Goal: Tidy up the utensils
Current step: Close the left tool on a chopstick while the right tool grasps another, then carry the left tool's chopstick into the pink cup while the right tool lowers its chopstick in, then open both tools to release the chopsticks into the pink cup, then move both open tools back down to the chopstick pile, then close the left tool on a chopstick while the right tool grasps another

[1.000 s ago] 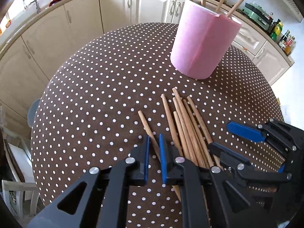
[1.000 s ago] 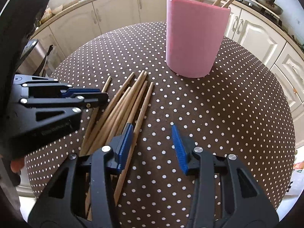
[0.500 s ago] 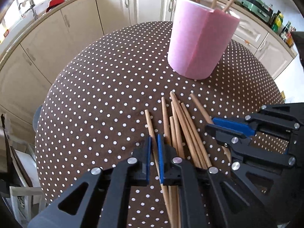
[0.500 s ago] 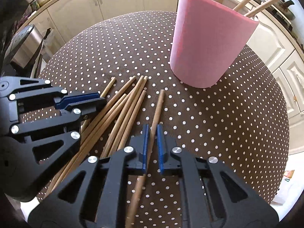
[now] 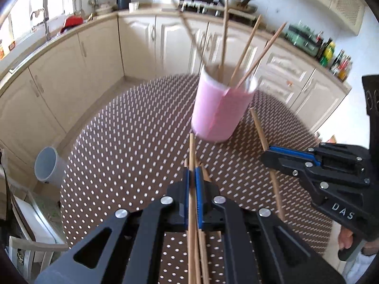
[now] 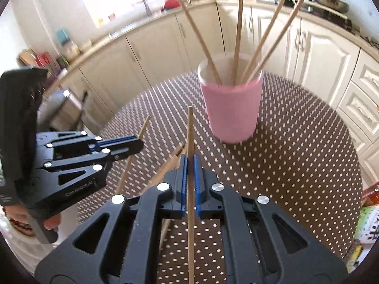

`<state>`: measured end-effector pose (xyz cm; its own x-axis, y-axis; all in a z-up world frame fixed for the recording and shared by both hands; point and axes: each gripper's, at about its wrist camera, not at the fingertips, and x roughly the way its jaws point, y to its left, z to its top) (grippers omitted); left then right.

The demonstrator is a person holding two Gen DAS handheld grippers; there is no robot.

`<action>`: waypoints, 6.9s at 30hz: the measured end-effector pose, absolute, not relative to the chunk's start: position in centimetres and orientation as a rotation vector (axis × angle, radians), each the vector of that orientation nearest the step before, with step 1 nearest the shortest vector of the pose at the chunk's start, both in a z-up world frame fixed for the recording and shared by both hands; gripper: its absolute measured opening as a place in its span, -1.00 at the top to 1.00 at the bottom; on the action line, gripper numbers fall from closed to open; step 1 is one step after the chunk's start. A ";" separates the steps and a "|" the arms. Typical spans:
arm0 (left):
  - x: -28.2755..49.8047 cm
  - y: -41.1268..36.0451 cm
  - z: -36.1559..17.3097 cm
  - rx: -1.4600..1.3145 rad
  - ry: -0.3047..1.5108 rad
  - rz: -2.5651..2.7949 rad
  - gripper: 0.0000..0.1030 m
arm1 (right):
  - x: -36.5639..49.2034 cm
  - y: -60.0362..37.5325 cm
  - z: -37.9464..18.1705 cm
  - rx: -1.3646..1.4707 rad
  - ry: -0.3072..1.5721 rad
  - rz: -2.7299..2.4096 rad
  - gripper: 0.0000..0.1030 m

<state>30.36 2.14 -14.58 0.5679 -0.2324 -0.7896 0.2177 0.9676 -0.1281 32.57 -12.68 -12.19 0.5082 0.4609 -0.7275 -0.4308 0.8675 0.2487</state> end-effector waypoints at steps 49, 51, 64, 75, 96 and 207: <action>34.4 -1.9 0.6 -0.165 0.267 -0.280 0.89 | 34.6 -16.6 -0.3 0.160 0.174 0.312 0.88; 34.8 -1.7 -0.3 -0.158 0.283 -0.287 0.89 | 34.8 -16.5 -0.9 0.151 0.178 0.302 0.88; 33.9 -1.0 -4.3 -0.133 0.321 -0.302 0.89 | 34.2 -17.3 -4.7 0.153 0.264 0.302 0.88; 33.2 -0.6 -6.9 -0.106 0.380 -0.295 0.89 | 33.5 -17.4 -6.9 0.151 0.323 0.298 0.88; 26.7 -0.5 -5.0 -0.057 0.309 -0.233 -0.07 | 29.9 -18.7 -6.5 0.186 0.365 0.292 0.86; 31.6 6.3 -23.8 -0.011 1.117 -0.234 0.84 | 31.1 -9.6 -21.2 -0.112 0.957 0.376 -0.11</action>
<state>31.62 6.28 -23.82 0.4164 -0.1922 -0.8886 0.1808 0.9754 -0.1263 31.09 -9.59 -21.24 0.5169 0.2634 -0.8145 -0.3610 0.9298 0.0716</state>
